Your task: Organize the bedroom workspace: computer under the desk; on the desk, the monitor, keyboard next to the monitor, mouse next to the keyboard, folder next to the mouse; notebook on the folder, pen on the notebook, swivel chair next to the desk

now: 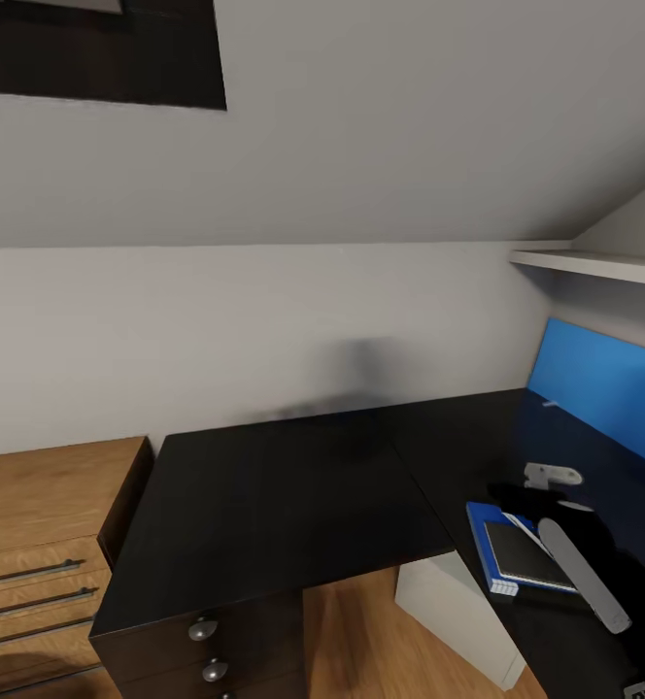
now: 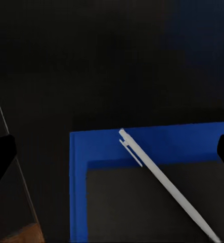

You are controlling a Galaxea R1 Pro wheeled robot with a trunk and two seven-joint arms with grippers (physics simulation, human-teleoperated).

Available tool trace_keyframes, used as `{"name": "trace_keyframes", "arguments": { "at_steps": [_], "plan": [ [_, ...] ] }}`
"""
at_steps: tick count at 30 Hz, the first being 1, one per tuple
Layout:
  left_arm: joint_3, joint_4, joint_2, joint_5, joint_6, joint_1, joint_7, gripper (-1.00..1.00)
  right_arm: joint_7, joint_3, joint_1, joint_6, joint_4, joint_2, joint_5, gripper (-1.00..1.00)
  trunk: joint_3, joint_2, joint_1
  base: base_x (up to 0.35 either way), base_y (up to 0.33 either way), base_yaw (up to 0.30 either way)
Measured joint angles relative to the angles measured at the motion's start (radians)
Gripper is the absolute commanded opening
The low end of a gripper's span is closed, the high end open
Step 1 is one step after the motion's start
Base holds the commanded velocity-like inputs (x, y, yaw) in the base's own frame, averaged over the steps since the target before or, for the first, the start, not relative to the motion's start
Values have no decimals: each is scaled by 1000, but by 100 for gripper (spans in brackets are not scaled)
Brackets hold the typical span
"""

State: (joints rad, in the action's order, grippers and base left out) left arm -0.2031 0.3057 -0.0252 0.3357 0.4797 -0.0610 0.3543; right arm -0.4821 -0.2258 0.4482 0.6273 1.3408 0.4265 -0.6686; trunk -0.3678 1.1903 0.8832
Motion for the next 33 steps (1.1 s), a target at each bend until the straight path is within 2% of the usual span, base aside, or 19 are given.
{"name": "trace_keyframes", "arguments": {
  "at_steps": [4, 8, 9, 16, 26, 28, 33],
  "plan": [
    [0, -1, 0, 0, 0, 0, 0, 100, -47, -2, -46, 0, 84, -9, -9, 100, 0, 0, 0, -249, 0, 0],
    [0, -1, 0, 0, -1, 0, 0, 100, -64, -2, -70, 0, 144, -60, -10, 100, 0, 0, 0, -323, 0, -6],
    [0, -1, 0, 0, -1, 0, 0, 100, -66, -1, -73, -2, 155, -86, -11, 100, 0, 0, 1, -334, 0, -27],
    [-1, -1, 2, -1, -1, 0, 0, 100, -68, 0, -73, -7, 153, -134, -5, 100, 0, 0, 1, -335, 0, -22],
    [-1, -1, 0, 0, 0, 0, 0, 100, -68, -1, -73, -7, 152, -144, -5, 100, 2, 0, 0, -306, 141, -134],
    [-2, -1, 0, -1, 0, 0, 0, 100, -79, -1, -73, -8, 152, -156, -3, 100, 2, 0, 0, -159, 109, -9],
    [-2, -1, 0, 0, 0, 0, 0, 100, -115, -1, -73, -8, 146, -163, -4, 100, 2, 0, 0, -36, 25, -2]
  ]
}}
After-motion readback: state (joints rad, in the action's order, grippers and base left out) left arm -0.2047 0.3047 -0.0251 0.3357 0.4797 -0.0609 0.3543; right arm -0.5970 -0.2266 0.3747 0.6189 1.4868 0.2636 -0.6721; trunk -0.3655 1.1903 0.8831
